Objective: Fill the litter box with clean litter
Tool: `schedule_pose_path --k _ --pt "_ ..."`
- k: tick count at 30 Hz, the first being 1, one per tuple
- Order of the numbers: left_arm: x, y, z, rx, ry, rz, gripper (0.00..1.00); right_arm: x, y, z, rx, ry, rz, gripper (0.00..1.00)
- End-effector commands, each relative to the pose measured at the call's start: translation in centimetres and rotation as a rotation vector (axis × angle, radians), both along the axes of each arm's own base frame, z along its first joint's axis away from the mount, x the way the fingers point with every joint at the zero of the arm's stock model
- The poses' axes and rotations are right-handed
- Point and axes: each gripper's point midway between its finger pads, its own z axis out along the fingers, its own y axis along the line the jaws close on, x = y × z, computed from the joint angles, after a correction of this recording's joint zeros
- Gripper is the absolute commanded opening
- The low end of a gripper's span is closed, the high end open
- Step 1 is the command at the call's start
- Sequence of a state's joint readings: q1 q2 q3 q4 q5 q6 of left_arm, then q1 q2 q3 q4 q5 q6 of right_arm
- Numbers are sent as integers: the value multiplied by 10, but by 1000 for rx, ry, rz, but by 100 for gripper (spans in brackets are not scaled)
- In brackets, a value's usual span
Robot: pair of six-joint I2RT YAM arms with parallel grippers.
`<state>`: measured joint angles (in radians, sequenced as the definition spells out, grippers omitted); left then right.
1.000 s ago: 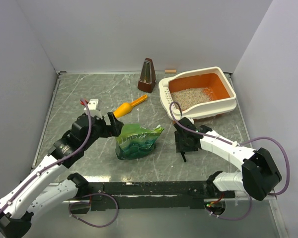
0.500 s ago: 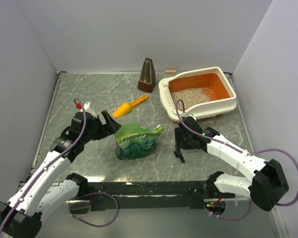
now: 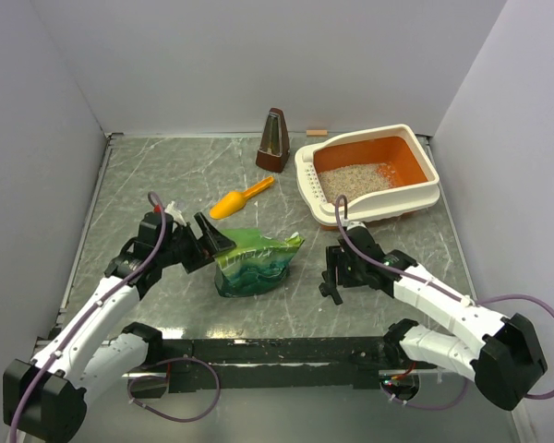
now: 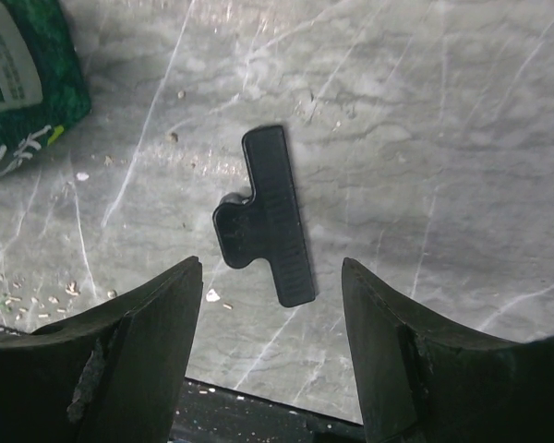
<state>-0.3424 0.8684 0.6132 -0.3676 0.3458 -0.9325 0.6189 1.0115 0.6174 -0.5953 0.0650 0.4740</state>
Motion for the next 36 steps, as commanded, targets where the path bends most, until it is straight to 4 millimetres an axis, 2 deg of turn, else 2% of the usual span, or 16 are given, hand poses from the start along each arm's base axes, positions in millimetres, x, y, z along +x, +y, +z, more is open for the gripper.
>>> schedule_pose_path --k 1,8,12,14,21,24,26,27,28,36 --pt "12 -12 27 -89 -76 -22 97 1 10 2 78 -25 7 69" --pt "17 -19 20 -154 -82 -20 97 -2 12 3 109 -43 12 69" --pt "20 -23 29 -166 -152 -53 99 -7 19 5 157 -43 45 69" --pt "23 -23 36 -158 -207 -70 94 -7 22 6 170 -47 59 69" --pt "28 -26 68 -141 -408 -136 67 -9 28 6 195 -46 91 69" --pt "26 -29 79 -167 -496 -169 34 -5 35 16 227 -78 119 68" --pt "25 -31 87 -183 -568 -184 9 5 38 30 250 -148 114 68" --pt "23 -31 90 -197 -600 -188 3 10 40 41 266 -194 127 68" --pt "20 -32 98 -214 -652 -197 1 16 44 54 285 -245 141 68" --pt "-15 -34 143 -311 -1009 -307 1 61 79 166 379 -604 303 71"
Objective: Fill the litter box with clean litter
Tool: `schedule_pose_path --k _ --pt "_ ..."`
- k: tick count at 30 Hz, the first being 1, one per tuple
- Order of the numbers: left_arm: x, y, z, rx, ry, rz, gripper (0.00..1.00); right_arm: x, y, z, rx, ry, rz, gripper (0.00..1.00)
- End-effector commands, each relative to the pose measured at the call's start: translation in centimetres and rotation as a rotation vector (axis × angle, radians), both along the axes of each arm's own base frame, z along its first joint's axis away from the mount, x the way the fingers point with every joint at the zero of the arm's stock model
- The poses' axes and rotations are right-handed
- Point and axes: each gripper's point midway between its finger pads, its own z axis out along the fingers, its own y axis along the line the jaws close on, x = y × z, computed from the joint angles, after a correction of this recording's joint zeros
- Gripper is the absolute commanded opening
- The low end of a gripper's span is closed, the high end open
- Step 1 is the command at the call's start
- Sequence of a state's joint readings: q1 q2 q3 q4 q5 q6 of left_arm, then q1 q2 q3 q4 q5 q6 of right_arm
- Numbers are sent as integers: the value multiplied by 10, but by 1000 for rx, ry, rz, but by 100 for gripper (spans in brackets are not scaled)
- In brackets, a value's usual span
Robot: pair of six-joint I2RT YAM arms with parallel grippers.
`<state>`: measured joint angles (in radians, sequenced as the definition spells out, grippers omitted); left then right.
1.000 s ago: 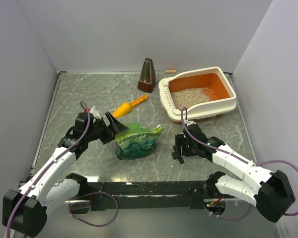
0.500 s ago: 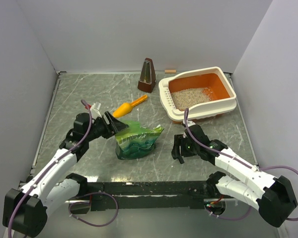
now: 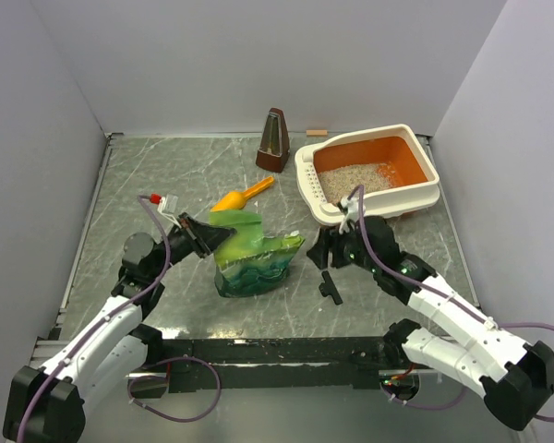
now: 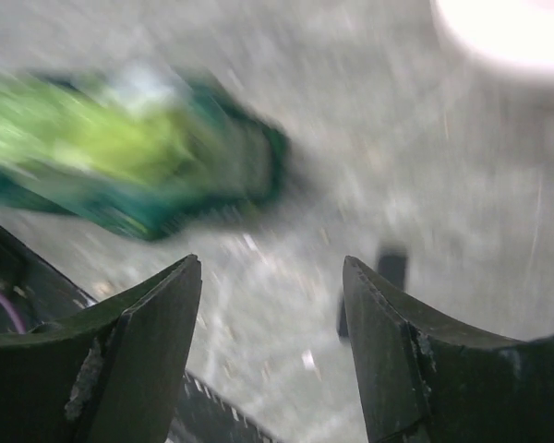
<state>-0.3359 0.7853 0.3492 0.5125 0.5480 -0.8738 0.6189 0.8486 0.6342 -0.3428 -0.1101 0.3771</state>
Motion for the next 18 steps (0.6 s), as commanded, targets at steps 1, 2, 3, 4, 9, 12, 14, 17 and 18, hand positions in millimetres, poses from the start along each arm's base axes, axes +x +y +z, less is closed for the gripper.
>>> schedule_pose_path --k 1,2,3,4,9,12,14,17,18 --pt "-28 -4 63 -72 -356 -103 1 38 33 93 105 -335 119 72" --pt "-31 -6 65 -67 -376 -121 1 38 44 104 123 -382 184 73" --pt "-34 -7 67 -67 -396 -143 1 37 53 113 130 -433 259 74" --pt "-38 -9 68 -66 -411 -167 1 36 64 121 129 -491 346 76" --pt "-54 -13 72 -77 -484 -247 1 28 99 150 111 -681 662 80" --pt "-56 -12 73 -69 -519 -244 1 20 115 156 108 -751 850 81" --pt "-57 -11 75 -66 -537 -240 1 9 122 154 121 -729 982 81" --pt "-60 -11 76 -62 -550 -246 1 -1 127 142 147 -646 1118 81" --pt "-61 -11 76 -62 -554 -248 1 -3 129 142 158 -637 1145 80"
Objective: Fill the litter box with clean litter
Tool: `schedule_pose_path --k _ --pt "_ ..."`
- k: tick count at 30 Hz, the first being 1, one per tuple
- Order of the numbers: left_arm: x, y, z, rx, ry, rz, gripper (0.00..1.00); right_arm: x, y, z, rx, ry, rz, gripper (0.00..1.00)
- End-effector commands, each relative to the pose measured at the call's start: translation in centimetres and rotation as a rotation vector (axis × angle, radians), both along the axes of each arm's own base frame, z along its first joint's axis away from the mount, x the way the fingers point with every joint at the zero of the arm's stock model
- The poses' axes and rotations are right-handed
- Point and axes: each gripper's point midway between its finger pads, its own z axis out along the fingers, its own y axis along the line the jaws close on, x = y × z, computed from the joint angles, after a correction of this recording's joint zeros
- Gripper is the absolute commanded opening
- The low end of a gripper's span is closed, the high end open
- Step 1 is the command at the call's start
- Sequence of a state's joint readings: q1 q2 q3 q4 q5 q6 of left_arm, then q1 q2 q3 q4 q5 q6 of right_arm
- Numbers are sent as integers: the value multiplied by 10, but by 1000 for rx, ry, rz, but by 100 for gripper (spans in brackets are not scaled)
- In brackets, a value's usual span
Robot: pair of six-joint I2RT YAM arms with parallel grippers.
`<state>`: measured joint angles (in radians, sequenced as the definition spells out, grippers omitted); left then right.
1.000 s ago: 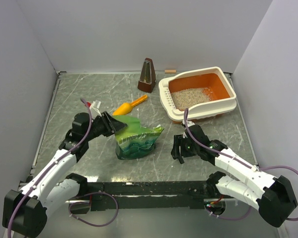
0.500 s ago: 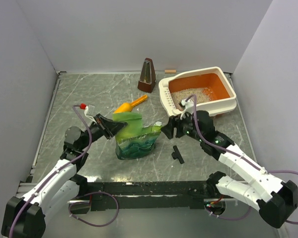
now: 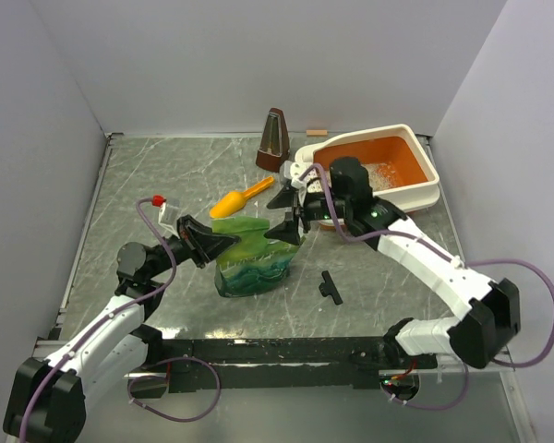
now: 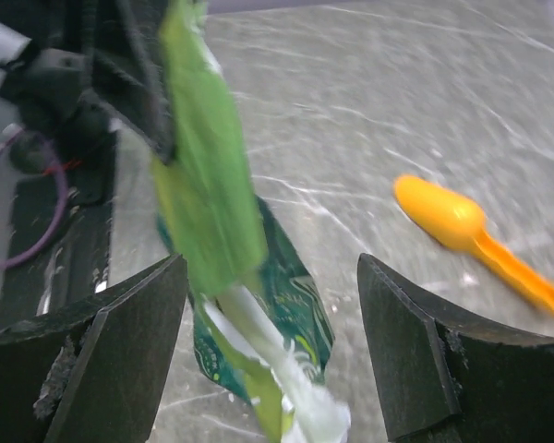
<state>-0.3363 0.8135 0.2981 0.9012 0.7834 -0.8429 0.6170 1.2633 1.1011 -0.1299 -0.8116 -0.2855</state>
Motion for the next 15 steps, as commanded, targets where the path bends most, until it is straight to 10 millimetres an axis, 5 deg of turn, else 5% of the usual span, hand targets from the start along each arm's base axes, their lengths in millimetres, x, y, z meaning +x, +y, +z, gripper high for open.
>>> schedule_pose_path --k 1,12,13,15 --pt "-20 3 39 -47 -218 -29 1 -29 10 8 12 -39 297 80" --pt "-22 3 45 -46 -245 -40 1 -31 22 -24 7 98 389 74" --pt "-22 3 46 -46 -245 -41 1 -32 22 -26 6 105 393 70" --pt "-22 2 48 -45 -246 -48 1 -33 22 -28 2 108 394 43"
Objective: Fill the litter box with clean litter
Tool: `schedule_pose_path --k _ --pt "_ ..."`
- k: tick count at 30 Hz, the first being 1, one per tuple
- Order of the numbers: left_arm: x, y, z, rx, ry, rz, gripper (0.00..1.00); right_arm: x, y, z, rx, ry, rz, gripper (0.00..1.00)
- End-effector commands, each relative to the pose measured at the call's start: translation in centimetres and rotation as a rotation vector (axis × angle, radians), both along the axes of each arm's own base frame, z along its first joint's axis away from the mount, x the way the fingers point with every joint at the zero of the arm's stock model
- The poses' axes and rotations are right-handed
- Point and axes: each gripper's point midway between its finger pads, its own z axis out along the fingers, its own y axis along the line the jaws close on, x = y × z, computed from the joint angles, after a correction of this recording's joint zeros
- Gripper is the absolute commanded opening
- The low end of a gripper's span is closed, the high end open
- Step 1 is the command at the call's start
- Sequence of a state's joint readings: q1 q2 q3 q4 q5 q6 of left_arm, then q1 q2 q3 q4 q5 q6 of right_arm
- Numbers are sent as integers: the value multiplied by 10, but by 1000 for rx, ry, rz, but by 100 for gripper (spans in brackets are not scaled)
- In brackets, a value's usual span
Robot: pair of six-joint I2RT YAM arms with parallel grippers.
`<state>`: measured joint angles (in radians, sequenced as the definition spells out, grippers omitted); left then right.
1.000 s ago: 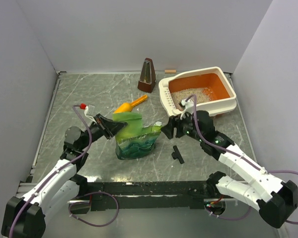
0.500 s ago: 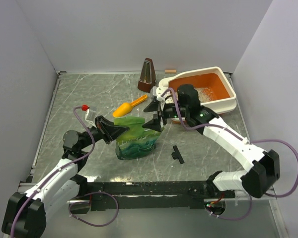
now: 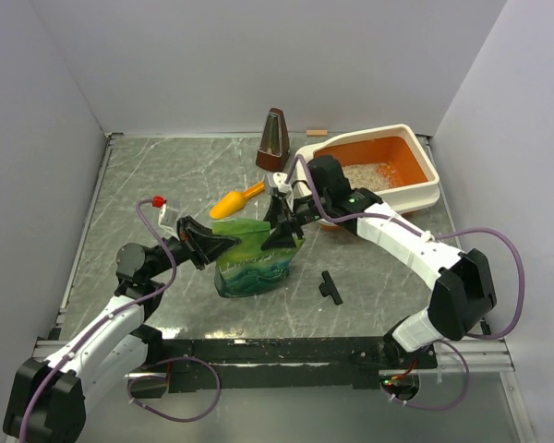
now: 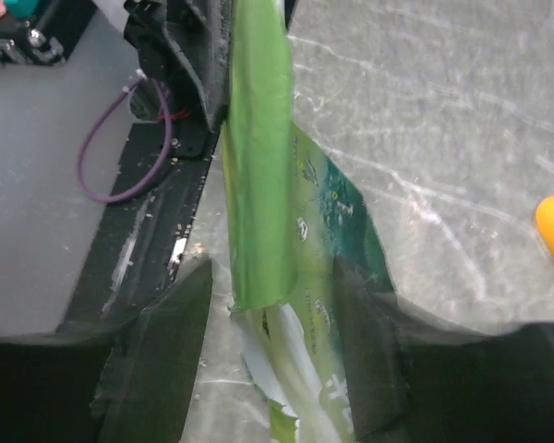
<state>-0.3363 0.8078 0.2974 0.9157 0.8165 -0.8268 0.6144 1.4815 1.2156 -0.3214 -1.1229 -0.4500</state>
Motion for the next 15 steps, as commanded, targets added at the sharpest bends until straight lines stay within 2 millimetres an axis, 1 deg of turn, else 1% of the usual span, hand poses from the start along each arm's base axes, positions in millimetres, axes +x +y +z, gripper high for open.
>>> schedule_pose_path --k 1,2,3,4,5,6,7,8,9,11,12,14,15 --pt "-16 3 48 -55 -204 -26 1 -8 2 12 56 -36 67 21" --pt "-13 3 51 -48 -198 -15 4 -6 2 9 38 -32 48 4" --pt "-8 2 50 -24 -165 -7 11 -4 2 8 27 -37 29 0" --pt "-3 1 54 9 -148 4 28 -4 2 6 18 -38 19 0" --pt "6 -1 53 70 -116 21 41 -4 2 5 13 -41 7 0" --pt "13 -2 48 139 -66 31 50 -4 1 3 10 -40 -3 0" --pt "18 -2 49 202 -72 36 54 -3 1 3 11 -42 -17 0" --pt "21 -2 45 260 -43 28 59 -2 0 3 11 -42 -29 0" --pt "23 -1 48 303 -51 29 63 -2 0 3 12 -45 -43 0" --pt "22 -1 43 378 -28 -6 77 -1 -1 6 17 -48 -53 0" --pt "18 -2 43 403 -44 -45 81 -2 0 8 16 -45 -52 0" --pt "10 -2 32 468 -50 -115 86 -2 -1 10 9 -39 -55 0" --pt "11 -5 30 493 -64 -119 86 -3 -2 10 3 -37 -56 0"
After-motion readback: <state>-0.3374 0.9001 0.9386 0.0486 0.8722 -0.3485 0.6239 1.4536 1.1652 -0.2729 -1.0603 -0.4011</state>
